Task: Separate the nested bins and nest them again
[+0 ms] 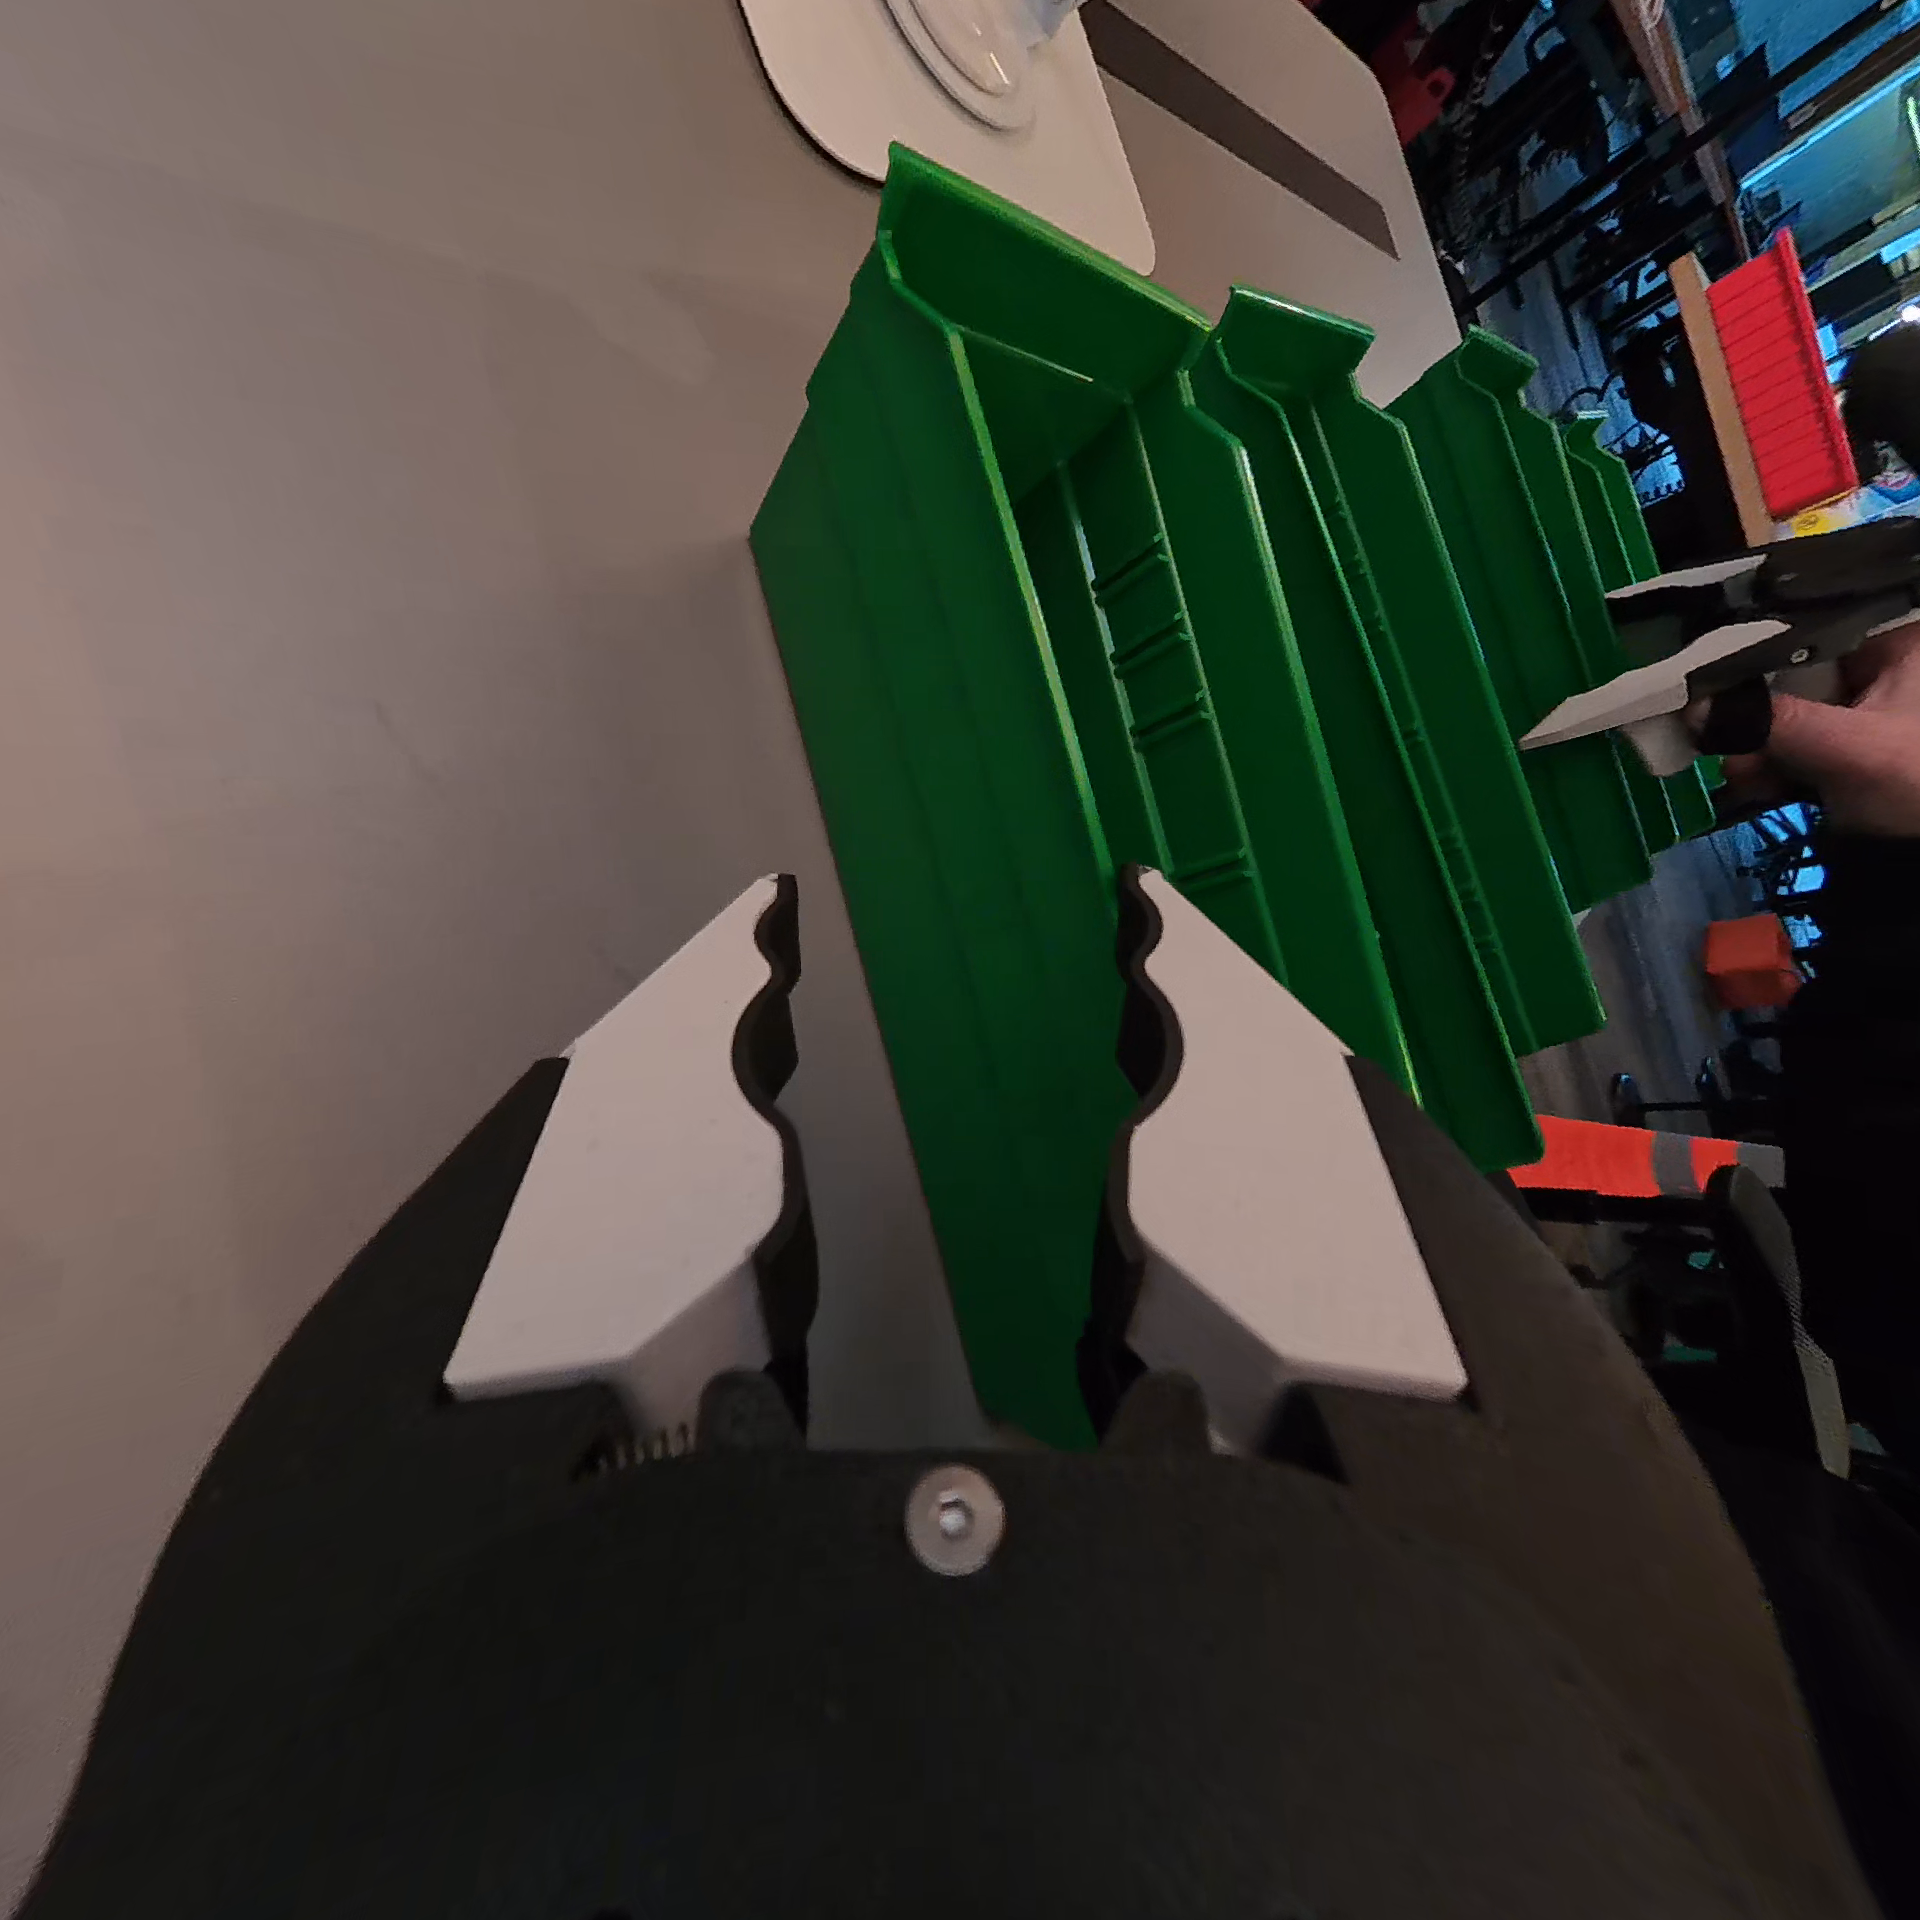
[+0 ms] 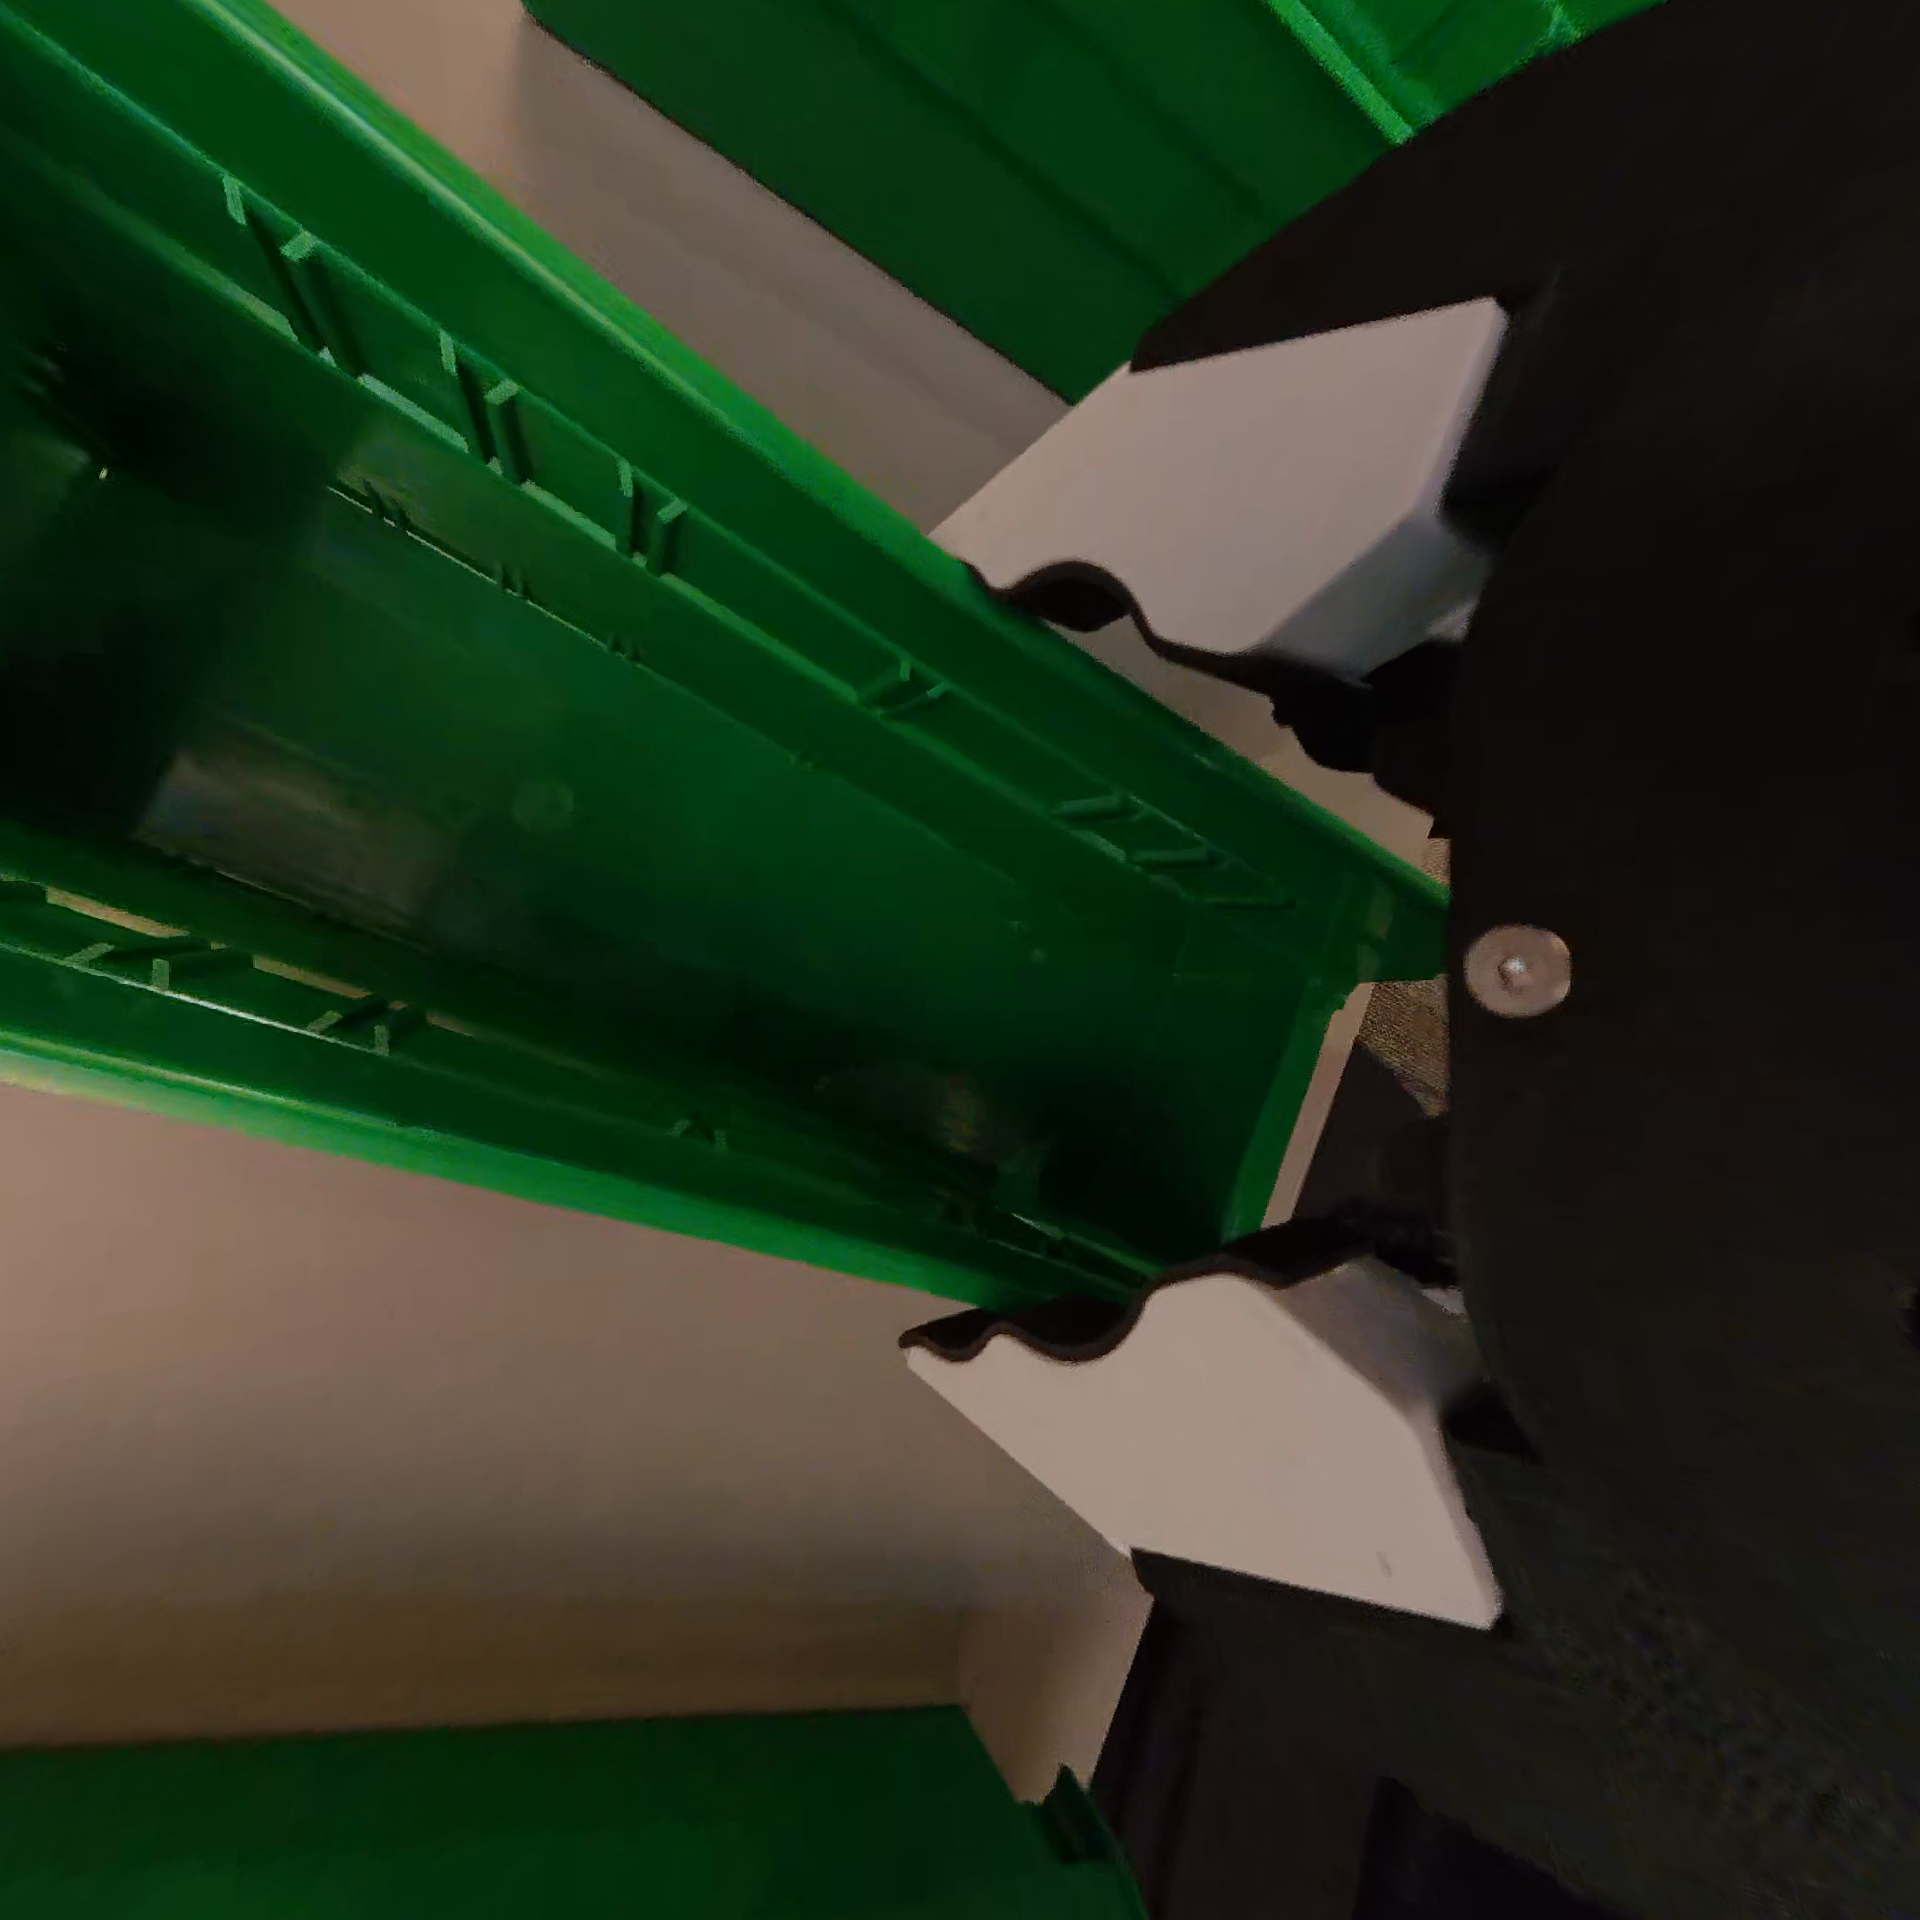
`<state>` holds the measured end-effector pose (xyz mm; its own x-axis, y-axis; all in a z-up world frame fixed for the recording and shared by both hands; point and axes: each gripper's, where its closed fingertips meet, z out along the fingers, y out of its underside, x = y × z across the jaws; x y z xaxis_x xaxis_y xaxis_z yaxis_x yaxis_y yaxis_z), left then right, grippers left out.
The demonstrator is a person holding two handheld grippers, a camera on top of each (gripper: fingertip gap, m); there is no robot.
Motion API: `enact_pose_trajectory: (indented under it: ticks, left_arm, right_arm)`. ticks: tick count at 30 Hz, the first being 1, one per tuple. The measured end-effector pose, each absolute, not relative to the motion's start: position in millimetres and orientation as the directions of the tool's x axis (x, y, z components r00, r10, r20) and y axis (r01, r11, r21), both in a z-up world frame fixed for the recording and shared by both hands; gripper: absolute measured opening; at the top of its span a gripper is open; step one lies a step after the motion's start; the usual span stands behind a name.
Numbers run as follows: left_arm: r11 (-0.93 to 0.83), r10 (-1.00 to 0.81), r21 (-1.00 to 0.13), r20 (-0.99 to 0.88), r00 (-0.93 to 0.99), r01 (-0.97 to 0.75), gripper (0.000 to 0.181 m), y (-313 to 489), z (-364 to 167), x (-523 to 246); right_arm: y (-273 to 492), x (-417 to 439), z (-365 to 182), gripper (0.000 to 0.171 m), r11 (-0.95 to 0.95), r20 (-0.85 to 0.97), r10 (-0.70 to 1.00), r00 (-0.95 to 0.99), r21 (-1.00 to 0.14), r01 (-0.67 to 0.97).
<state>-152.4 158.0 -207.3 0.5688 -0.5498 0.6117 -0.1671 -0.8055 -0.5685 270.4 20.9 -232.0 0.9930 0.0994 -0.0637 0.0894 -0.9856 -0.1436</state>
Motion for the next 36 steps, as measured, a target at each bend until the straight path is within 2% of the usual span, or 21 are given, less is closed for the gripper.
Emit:
enact_pose_trajectory:
  ticks: [7, 10, 17, 23, 26, 30, 34, 36]
  left_arm:
    - [-0.807, -0.547, -0.568, 0.611, 0.573, -0.164, 0.061, 158, -208, -153]
    - [-0.805, -0.546, -0.570, 0.607, 0.577, -0.163, 0.062, 159, -208, -153]
    - [-0.805, -0.546, -0.570, 0.607, 0.577, -0.161, 0.062, 159, -208, -153]
    - [-0.808, -0.542, -0.568, 0.615, 0.573, -0.155, 0.064, 160, -209, -153]
    - [-0.810, -0.540, -0.567, 0.619, 0.571, -0.151, 0.065, 160, -209, -153]
    - [-0.809, -0.541, -0.568, 0.617, 0.571, -0.153, 0.065, 160, -209, -153]
    - [-0.810, -0.538, -0.567, 0.617, 0.575, -0.150, 0.066, 160, -209, -154]
    - [-0.811, -0.536, -0.566, 0.619, 0.573, -0.148, 0.066, 160, -210, -153]
  right_arm:
    - [15, 269, -224, 0.116, -0.974, -0.123, 0.165, 0.979, -0.176, 0.142]
    - [17, 268, -209, 0.113, -0.962, -0.165, 0.181, 0.970, -0.235, 0.139]
    - [11, 298, -173, 0.108, -0.952, -0.144, 0.171, 0.975, -0.280, 0.126]
    - [0, 337, -105, 0.109, -0.910, -0.126, 0.166, 0.978, -0.403, 0.102]
    - [-9, 377, -82, 0.110, -0.904, -0.064, 0.131, 0.989, -0.417, 0.093]
    - [-23, 429, -91, 0.110, -0.929, 0.021, 0.085, 0.996, -0.360, 0.087]
    - [-35, 452, -117, 0.110, -0.949, 0.028, 0.051, 0.998, -0.309, 0.057]
    - [-34, 452, -127, 0.111, -0.944, -0.003, 0.060, 0.998, -0.324, 0.056]
